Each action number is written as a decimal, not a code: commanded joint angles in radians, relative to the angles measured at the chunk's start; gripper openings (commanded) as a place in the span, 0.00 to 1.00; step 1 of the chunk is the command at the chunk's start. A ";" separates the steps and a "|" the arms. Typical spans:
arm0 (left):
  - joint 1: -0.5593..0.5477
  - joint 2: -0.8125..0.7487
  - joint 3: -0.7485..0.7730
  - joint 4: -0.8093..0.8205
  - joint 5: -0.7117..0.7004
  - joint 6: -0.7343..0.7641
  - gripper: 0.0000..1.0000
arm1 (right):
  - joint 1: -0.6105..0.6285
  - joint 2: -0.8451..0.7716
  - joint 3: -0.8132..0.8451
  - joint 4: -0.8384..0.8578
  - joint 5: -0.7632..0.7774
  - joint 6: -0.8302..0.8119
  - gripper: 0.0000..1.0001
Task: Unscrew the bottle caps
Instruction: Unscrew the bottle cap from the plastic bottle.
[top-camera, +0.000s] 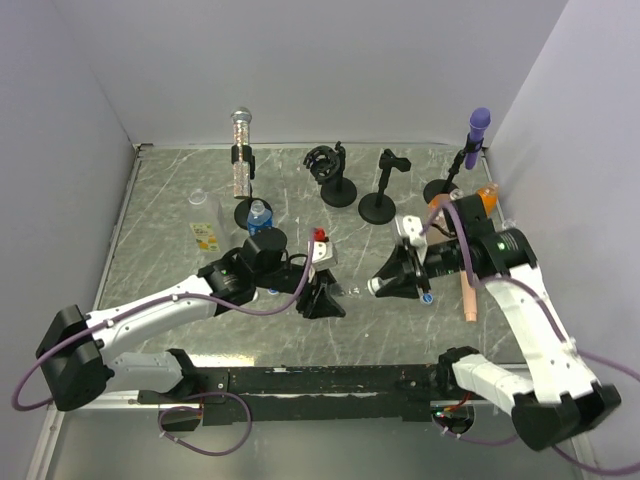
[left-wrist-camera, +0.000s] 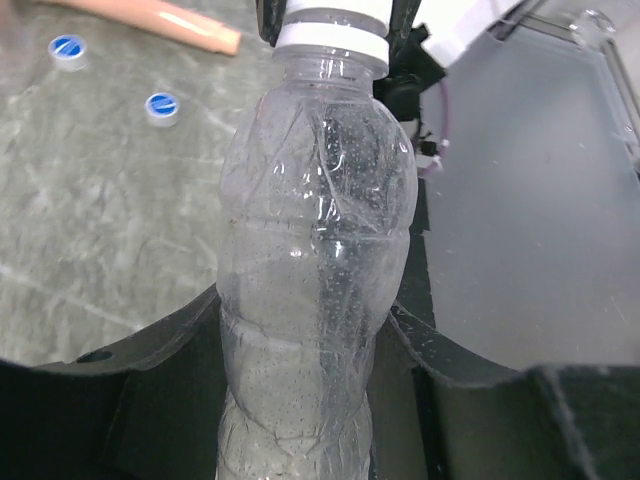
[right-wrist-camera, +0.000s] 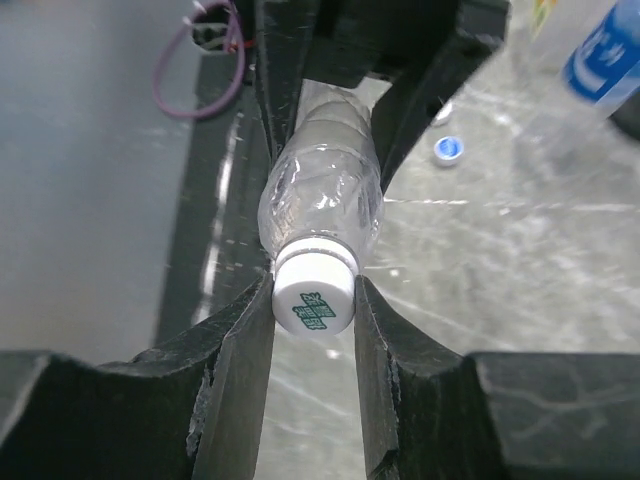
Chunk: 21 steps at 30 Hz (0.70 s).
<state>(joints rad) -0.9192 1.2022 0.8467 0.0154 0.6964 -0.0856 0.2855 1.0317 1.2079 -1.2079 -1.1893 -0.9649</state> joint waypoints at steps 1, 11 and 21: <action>0.016 0.005 0.049 -0.041 0.054 0.047 0.39 | 0.023 -0.079 -0.012 0.045 -0.015 -0.123 0.10; 0.016 -0.067 0.009 -0.063 -0.130 0.136 0.38 | 0.003 -0.048 -0.001 0.077 -0.039 0.164 0.69; -0.018 -0.182 -0.066 -0.038 -0.383 0.135 0.36 | -0.273 -0.036 -0.027 0.411 -0.052 0.990 0.90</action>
<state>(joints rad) -0.9100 1.0794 0.7837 -0.0563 0.4660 0.0341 0.0463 0.9997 1.2331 -1.0271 -1.2823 -0.4789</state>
